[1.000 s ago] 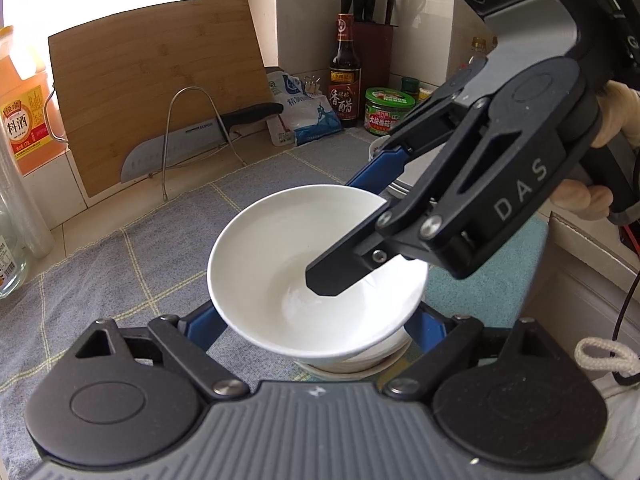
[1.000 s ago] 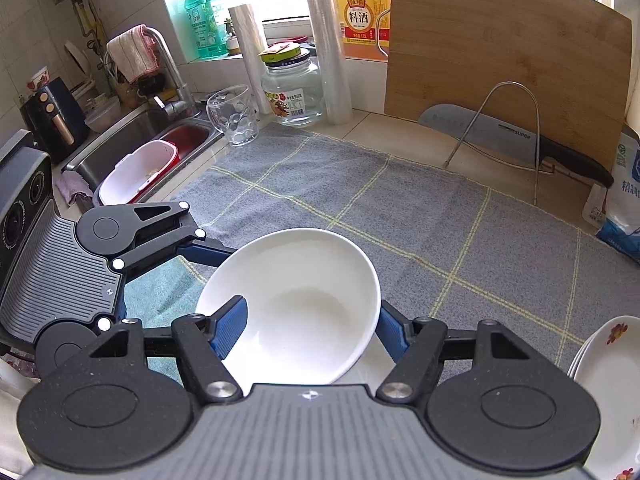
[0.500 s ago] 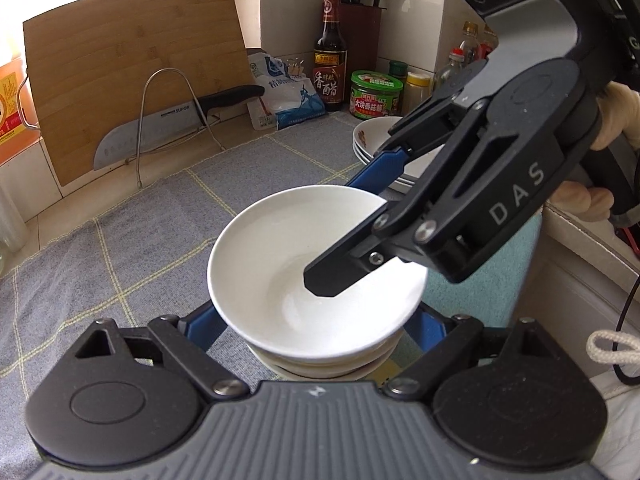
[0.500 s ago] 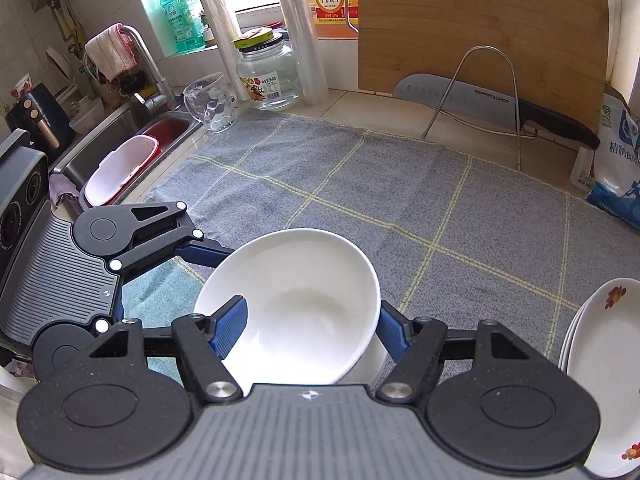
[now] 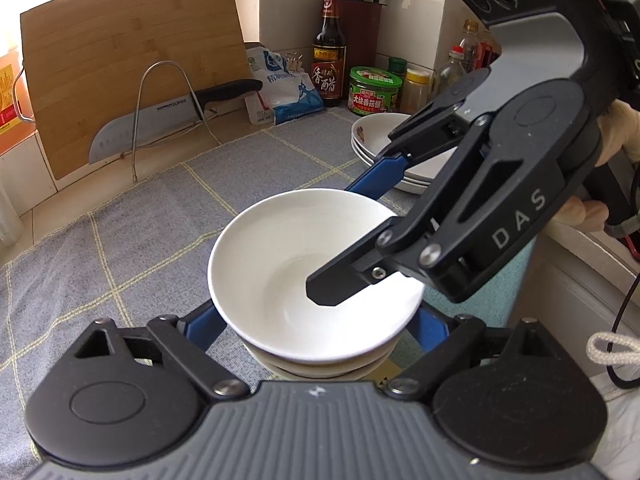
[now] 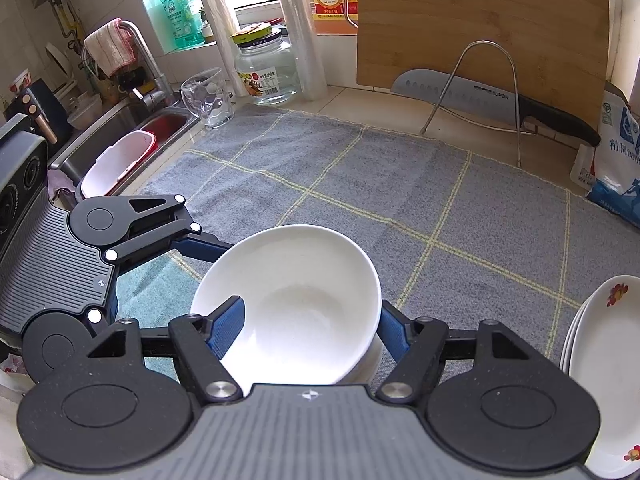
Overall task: Organize plates and bowls
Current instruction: 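Lower the bowl onto the stacked bowls and open the right gripper, then grasp the three-bowl stack from opposite sides with both grippers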
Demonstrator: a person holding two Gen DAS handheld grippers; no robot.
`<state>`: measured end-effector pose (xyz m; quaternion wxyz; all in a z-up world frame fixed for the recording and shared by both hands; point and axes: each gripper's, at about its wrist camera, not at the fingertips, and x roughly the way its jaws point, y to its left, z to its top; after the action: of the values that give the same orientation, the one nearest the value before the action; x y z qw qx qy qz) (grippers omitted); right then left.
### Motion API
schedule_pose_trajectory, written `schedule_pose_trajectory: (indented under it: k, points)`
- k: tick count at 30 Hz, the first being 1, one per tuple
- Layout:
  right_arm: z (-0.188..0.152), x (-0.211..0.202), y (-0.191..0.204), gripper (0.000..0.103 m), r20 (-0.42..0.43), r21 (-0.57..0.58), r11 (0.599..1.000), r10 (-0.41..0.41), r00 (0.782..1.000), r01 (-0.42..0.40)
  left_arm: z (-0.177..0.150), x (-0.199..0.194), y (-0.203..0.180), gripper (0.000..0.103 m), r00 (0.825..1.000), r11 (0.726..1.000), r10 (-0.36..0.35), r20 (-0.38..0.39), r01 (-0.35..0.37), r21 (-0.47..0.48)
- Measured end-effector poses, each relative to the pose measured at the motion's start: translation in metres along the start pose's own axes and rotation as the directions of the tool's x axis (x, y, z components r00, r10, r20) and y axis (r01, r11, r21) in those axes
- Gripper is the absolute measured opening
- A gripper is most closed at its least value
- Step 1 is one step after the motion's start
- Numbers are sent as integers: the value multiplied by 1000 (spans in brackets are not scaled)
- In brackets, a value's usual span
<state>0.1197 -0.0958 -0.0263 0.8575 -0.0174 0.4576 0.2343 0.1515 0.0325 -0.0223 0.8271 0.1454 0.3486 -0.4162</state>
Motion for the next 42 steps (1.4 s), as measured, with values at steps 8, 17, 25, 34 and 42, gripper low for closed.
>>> schedule_pose_trajectory:
  k: [8,17,25,34,42]
  points:
    - [0,-4,2,103,44,-12,1000,-7,999,7,-1,-5,-2,96,1000,999,-12,1,12,33]
    - [-7,-8,-2,103,42,-10,998,-59,997,59,-7,-21,4,97,1000,998,-26,-2,26,51]
    - [-23,-19,5,103,52,-68,994,-88,995,91,-18,-35,11,97,997,996,-62,49,59,63]
    - [-41,-17,23,103,-5,-178,977,-119,993,116,-32,-24,24,98,996,991,-89,9,88,103]
    - [-60,8,30,103,-47,-241,957,-179,983,162,-38,-2,26,98,992,979,-118,-44,123,163]
